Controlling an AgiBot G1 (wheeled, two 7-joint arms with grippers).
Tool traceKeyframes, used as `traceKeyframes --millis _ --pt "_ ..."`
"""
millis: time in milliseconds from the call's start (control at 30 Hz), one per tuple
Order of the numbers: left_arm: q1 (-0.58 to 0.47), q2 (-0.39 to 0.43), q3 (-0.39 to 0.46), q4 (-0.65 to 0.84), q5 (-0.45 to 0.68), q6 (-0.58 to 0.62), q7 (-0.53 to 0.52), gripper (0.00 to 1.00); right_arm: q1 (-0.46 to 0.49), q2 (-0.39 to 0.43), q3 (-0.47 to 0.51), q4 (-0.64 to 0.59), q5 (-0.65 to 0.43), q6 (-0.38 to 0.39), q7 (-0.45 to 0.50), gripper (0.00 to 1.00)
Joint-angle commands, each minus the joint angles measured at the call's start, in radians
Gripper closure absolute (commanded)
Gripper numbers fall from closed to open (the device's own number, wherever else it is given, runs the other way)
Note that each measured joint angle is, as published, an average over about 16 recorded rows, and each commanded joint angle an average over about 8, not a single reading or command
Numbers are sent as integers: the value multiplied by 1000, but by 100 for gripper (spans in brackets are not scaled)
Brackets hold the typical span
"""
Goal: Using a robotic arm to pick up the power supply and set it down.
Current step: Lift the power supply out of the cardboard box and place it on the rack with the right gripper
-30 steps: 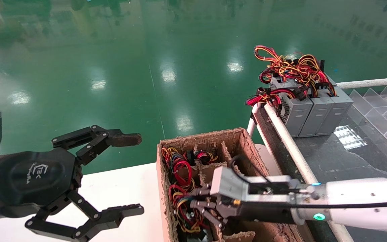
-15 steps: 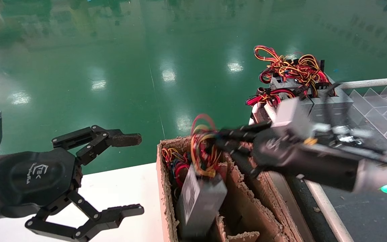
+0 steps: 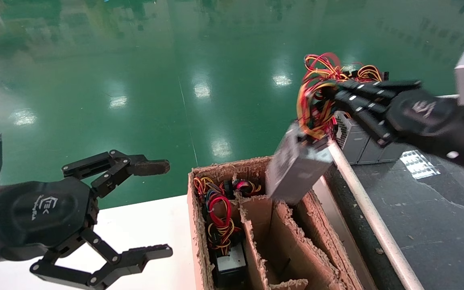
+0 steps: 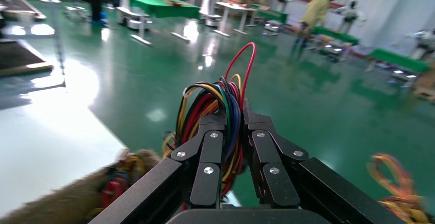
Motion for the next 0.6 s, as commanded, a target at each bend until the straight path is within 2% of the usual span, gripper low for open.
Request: traceKeyframes --millis 33,600 --pt "0 0 0 0 0 0 0 0 7 11 15 -24 5 1 -17 100" --pt "0 0 0 0 0 0 0 0 109 72 33 -320 -96 7 -209 100"
